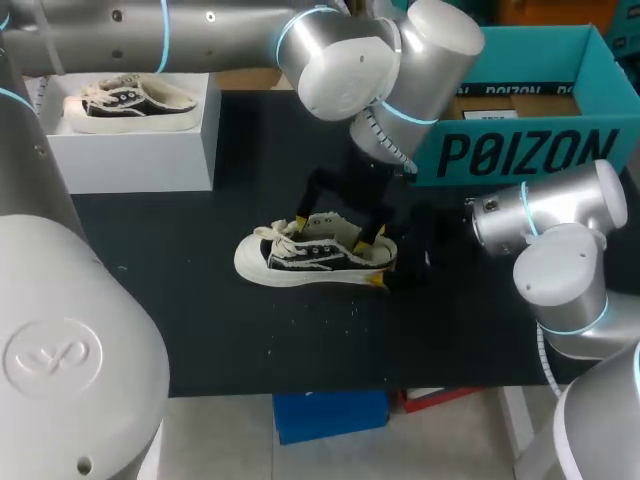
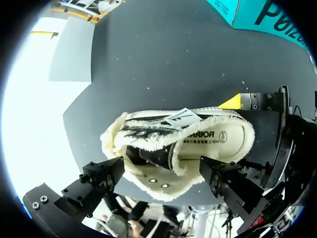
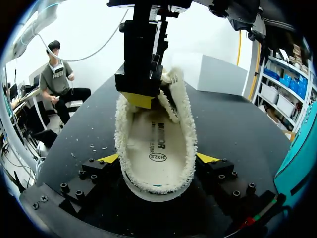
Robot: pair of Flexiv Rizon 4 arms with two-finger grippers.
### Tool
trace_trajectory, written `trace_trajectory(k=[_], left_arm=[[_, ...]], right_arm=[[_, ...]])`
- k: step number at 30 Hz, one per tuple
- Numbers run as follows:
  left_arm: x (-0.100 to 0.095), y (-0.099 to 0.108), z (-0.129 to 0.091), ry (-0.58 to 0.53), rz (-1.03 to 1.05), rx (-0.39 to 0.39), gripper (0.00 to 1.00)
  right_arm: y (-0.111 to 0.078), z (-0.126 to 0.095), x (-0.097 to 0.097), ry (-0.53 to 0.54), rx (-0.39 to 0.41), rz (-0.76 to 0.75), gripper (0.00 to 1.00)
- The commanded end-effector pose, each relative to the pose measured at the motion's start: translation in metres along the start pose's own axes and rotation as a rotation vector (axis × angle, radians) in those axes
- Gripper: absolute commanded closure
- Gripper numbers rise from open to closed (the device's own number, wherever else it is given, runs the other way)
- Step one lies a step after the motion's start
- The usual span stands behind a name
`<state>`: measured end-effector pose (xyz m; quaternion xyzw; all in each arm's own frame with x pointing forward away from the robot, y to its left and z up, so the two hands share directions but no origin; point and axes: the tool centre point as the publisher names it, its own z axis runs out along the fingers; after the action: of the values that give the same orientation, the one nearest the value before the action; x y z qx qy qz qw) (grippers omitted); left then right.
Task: Take the shoe out of the shoebox, open the shoe tongue, remove and reinsert the insole, then place the shoe into the shoebox
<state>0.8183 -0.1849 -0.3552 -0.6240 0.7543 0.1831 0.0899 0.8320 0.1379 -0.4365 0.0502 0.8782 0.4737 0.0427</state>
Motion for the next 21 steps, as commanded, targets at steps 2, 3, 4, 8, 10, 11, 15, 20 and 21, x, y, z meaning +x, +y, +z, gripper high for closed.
trace_trajectory(k=[2, 3, 4, 8, 10, 11, 15, 20, 21], left_arm=[[0.005, -0.001, 0.005, -0.060, -0.016, -0.007, 0.00], [0.005, 0.000, 0.007, -0.059, -0.018, -0.008, 0.00], [0.004, 0.000, 0.007, -0.059, -0.022, -0.010, 0.00], [0.003, 0.001, 0.010, -0.103, -0.036, 0.005, 0.10], [0.002, 0.001, 0.011, -0.114, -0.034, 0.017, 0.13], [0.001, 0.001, 0.012, -0.112, -0.034, 0.020, 0.13], [-0.002, -0.002, 0.016, -0.139, -0.031, 0.039, 0.16], [-0.004, -0.003, 0.019, -0.149, -0.033, 0.047, 0.53], [-0.004, -0.003, 0.019, -0.150, -0.034, 0.049, 0.58]], right_arm=[[-0.001, 0.002, -0.001, -0.002, 0.000, 0.001, 1.00], [-0.001, 0.002, -0.001, -0.002, 0.000, 0.001, 1.00], [-0.001, 0.002, -0.001, -0.002, 0.000, 0.001, 1.00], [-0.001, 0.002, -0.001, -0.002, 0.000, 0.001, 1.00], [-0.001, 0.002, -0.001, -0.002, 0.000, 0.001, 1.00], [-0.001, 0.002, -0.001, -0.002, 0.000, 0.001, 1.00], [-0.001, 0.002, -0.001, -0.002, 0.000, 0.001, 1.00], [-0.001, 0.002, -0.001, -0.002, 0.000, 0.001, 1.00], [-0.001, 0.002, -0.001, -0.002, 0.000, 0.001, 1.00]])
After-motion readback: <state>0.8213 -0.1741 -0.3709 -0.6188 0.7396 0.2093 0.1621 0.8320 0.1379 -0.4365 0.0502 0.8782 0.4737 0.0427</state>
